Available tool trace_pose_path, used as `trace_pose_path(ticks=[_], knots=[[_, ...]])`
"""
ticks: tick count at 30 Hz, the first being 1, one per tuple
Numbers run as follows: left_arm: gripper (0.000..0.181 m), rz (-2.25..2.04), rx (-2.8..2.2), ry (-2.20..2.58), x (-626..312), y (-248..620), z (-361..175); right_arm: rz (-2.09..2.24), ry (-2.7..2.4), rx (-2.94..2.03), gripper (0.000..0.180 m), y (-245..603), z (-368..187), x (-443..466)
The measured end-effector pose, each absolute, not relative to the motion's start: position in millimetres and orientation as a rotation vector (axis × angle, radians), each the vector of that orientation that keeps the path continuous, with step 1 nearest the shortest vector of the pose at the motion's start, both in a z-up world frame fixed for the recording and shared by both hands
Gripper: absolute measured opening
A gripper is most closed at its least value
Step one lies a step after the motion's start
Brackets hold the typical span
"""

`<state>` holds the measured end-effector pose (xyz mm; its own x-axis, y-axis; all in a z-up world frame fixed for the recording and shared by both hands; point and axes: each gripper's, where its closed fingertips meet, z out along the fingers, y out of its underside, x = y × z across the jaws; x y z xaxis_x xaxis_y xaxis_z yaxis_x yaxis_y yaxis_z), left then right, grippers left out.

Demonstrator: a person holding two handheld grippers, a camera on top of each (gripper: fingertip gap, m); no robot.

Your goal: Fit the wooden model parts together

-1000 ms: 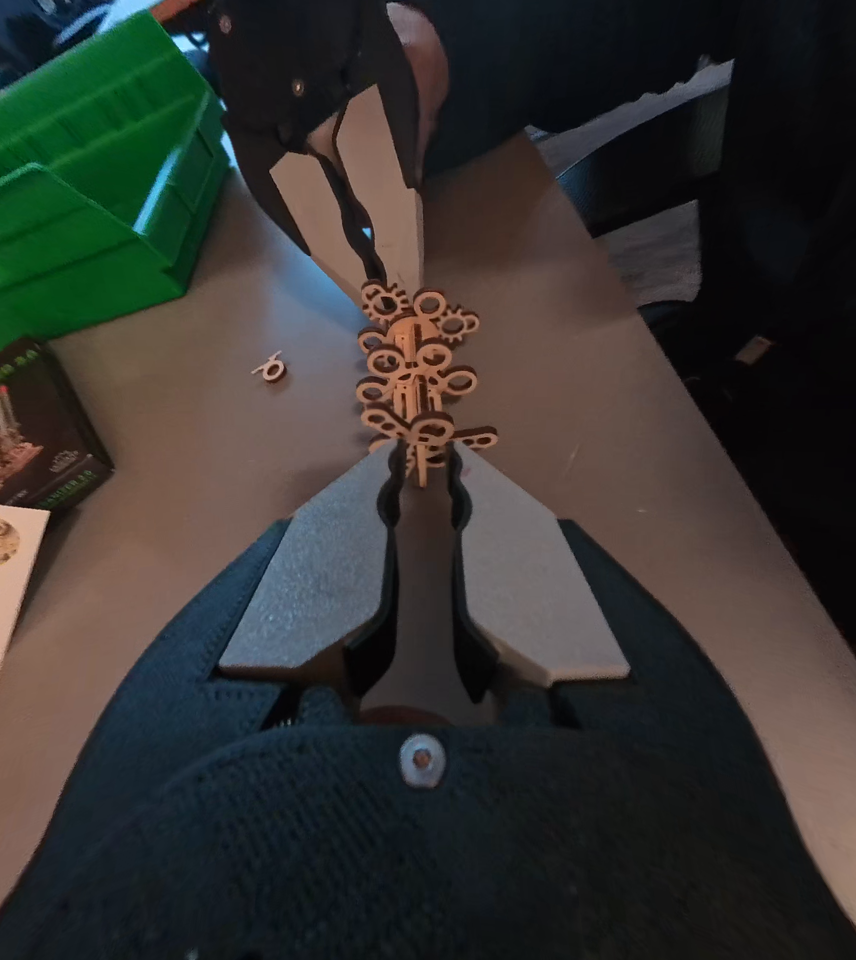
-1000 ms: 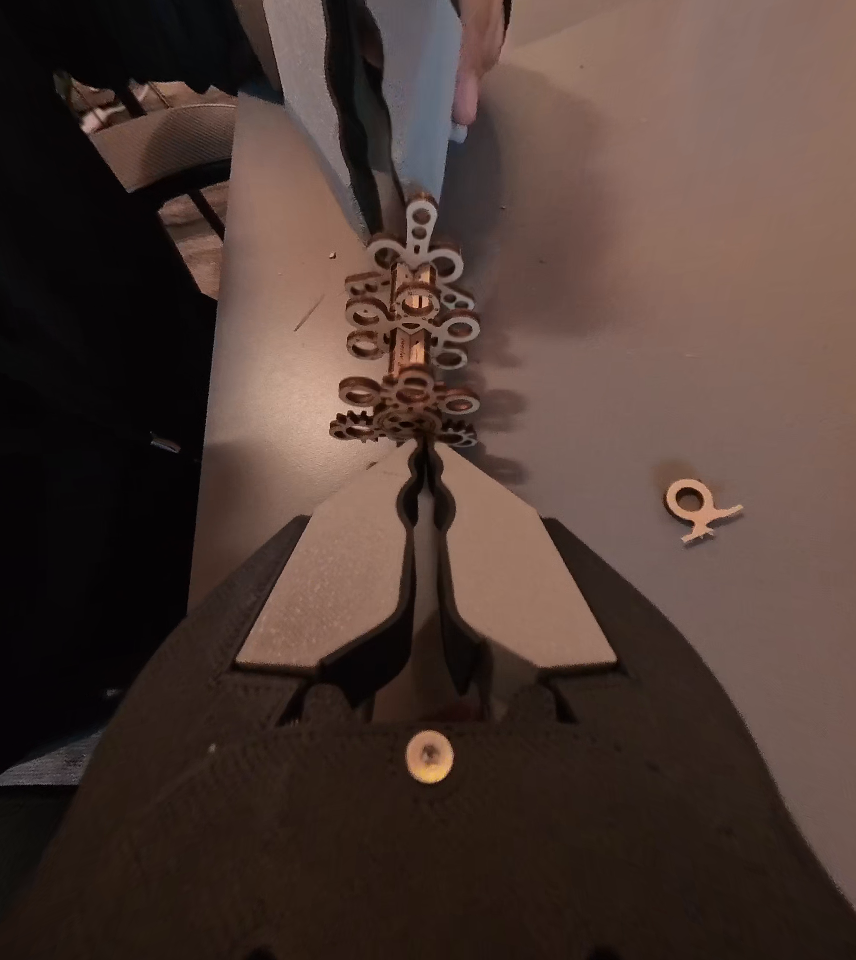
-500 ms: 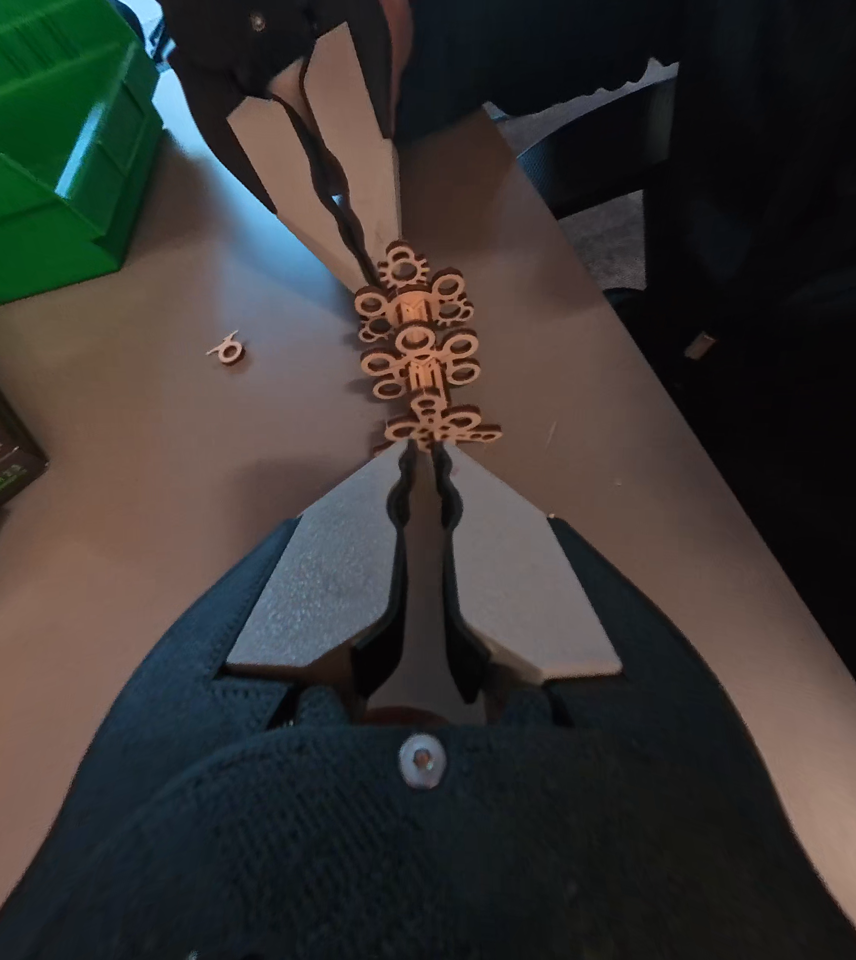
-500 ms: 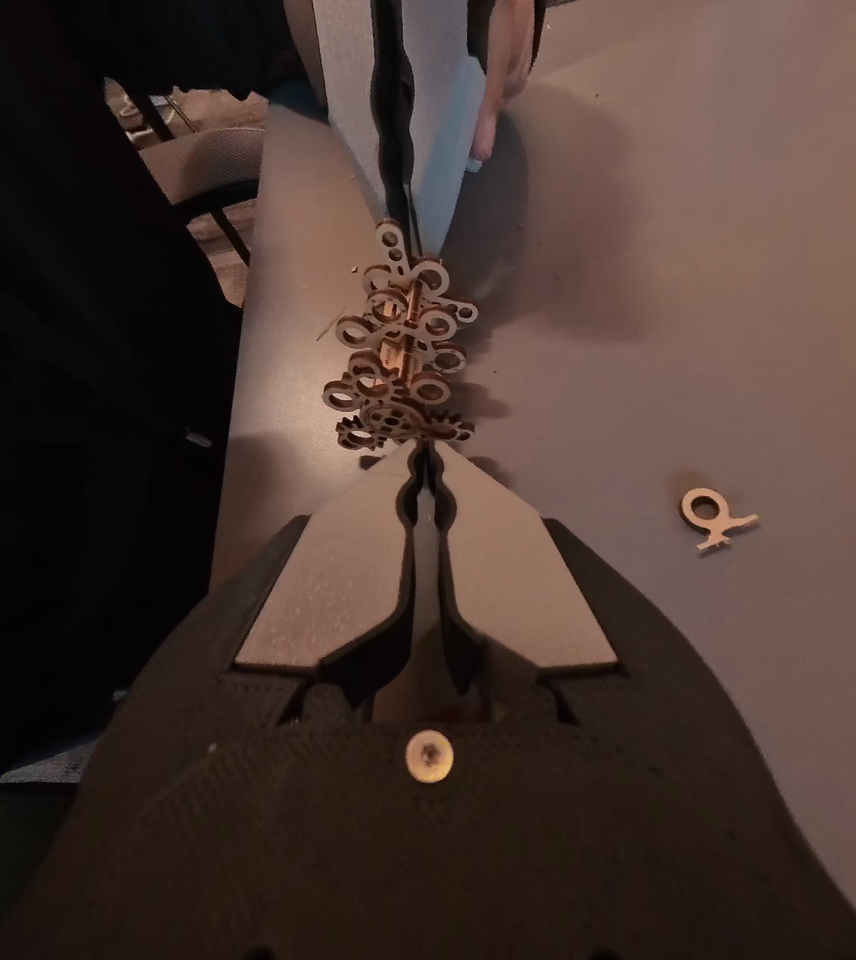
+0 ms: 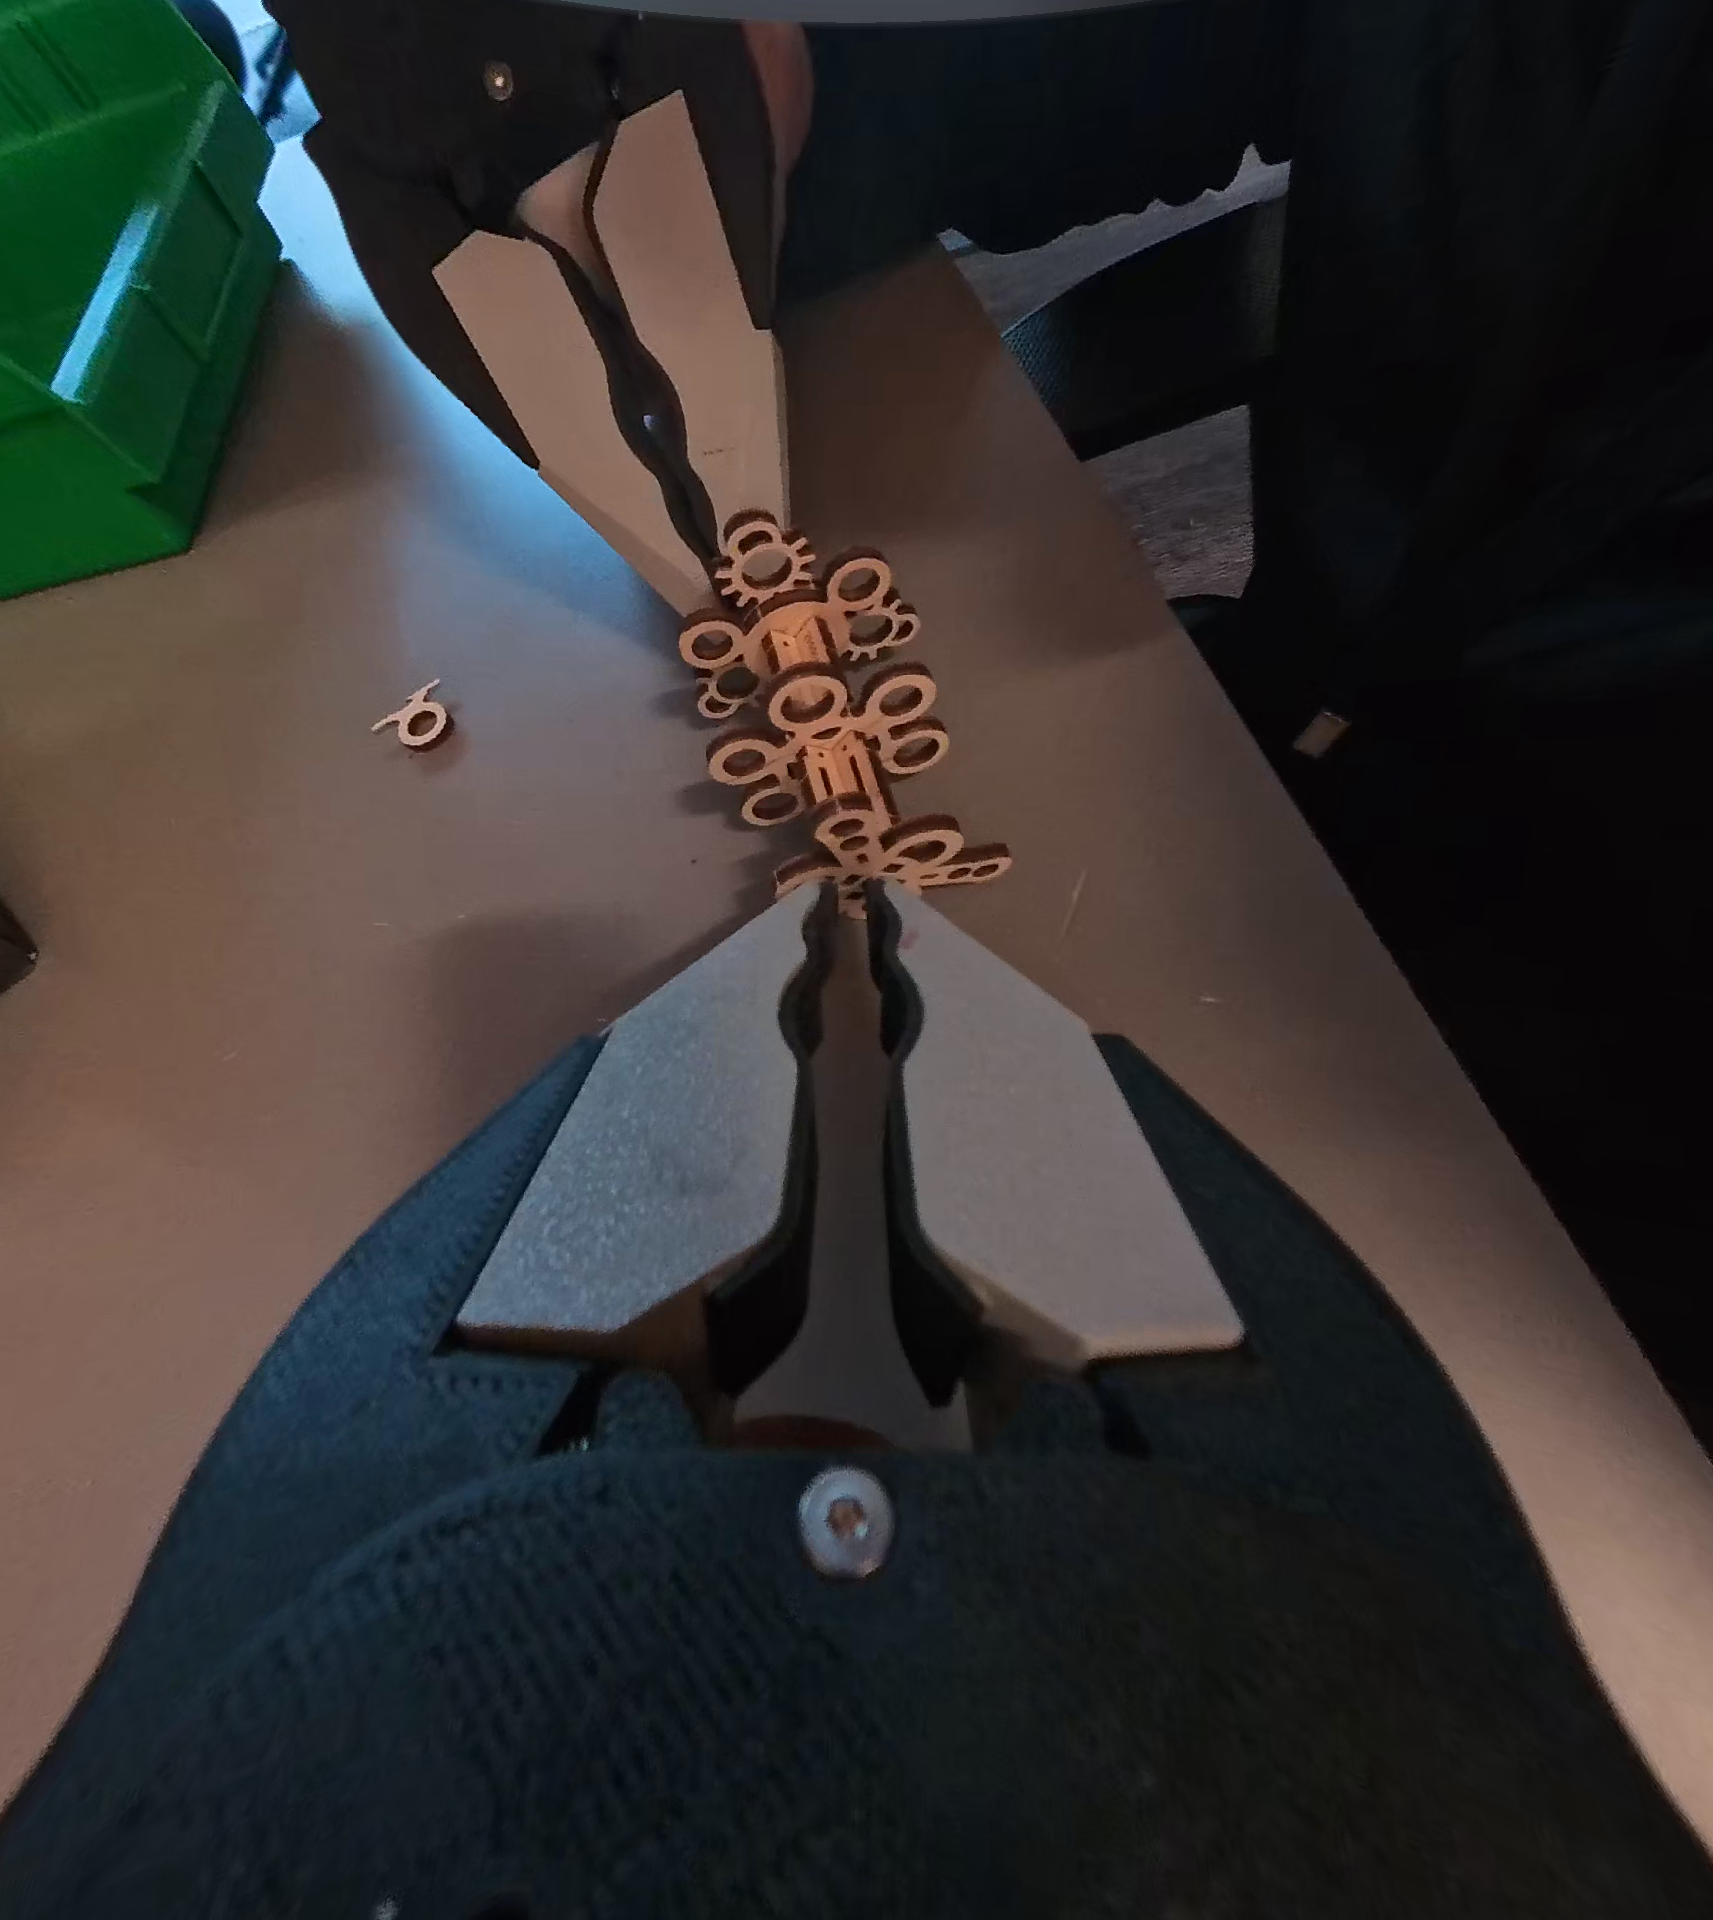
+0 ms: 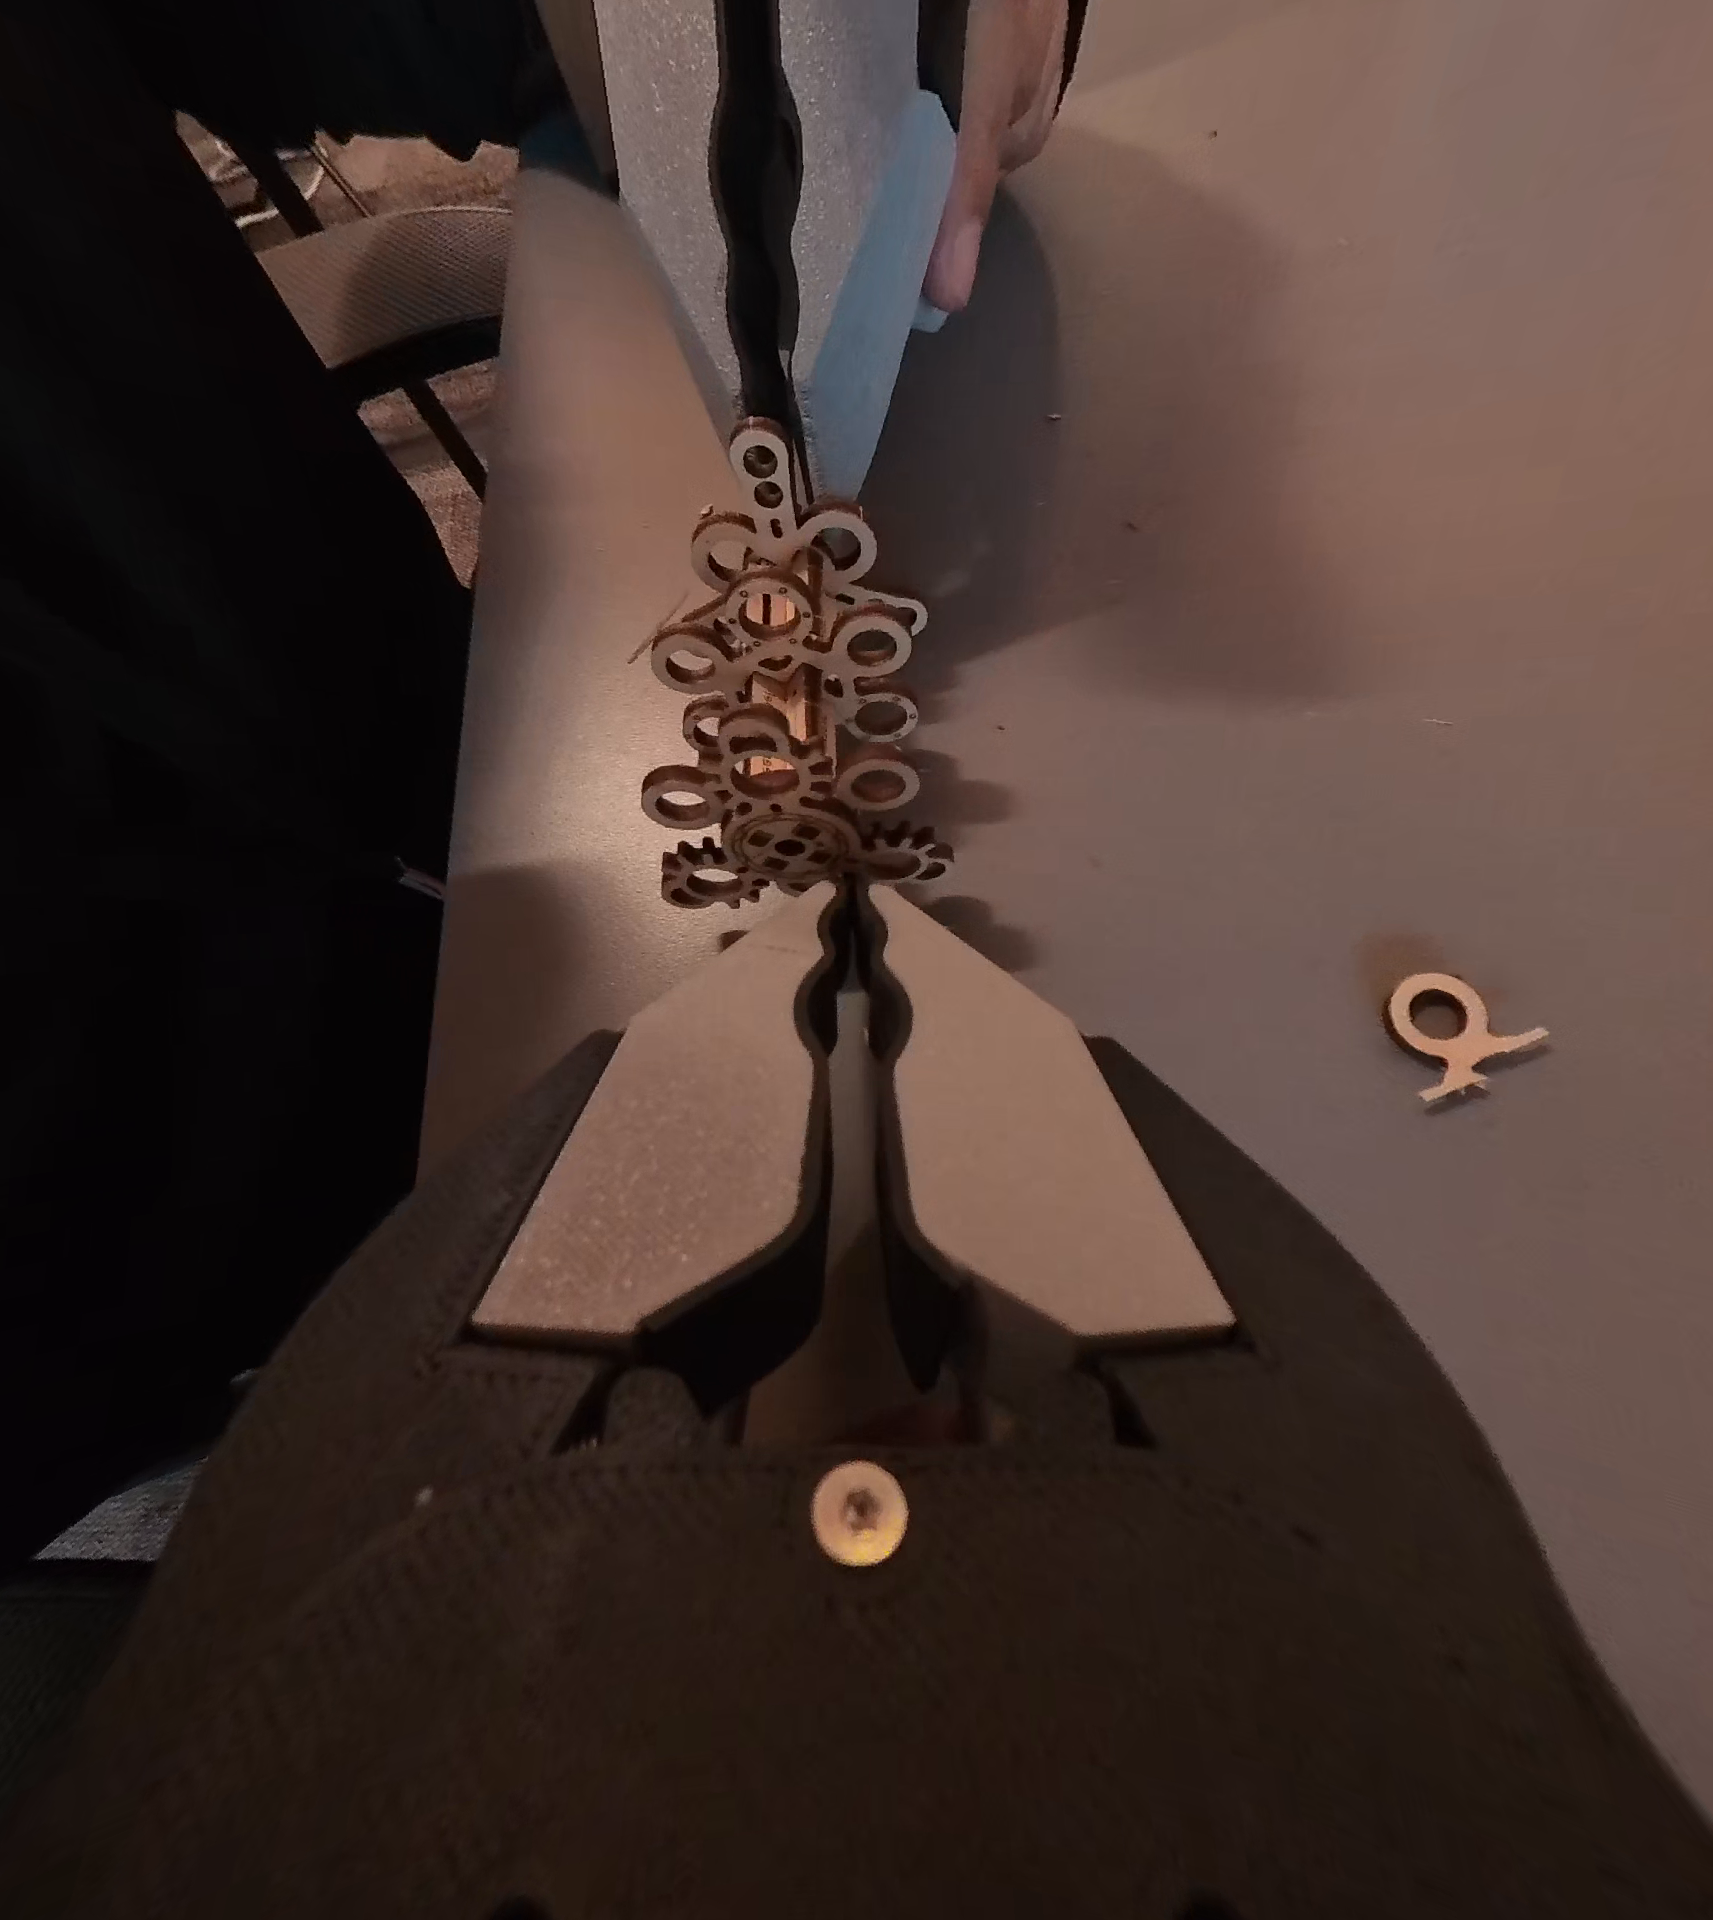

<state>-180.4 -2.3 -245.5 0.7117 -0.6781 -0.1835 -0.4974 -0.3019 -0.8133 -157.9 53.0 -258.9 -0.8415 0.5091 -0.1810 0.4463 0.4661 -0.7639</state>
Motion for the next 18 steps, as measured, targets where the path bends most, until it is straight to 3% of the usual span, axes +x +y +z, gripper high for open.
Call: trace_pose_path(ticks=[18], knots=[[0.007,-0.156,-1.949,0.822,-179,-6,-239,1.392,-2.616,-0.890,0.000,55,-255,-156]])
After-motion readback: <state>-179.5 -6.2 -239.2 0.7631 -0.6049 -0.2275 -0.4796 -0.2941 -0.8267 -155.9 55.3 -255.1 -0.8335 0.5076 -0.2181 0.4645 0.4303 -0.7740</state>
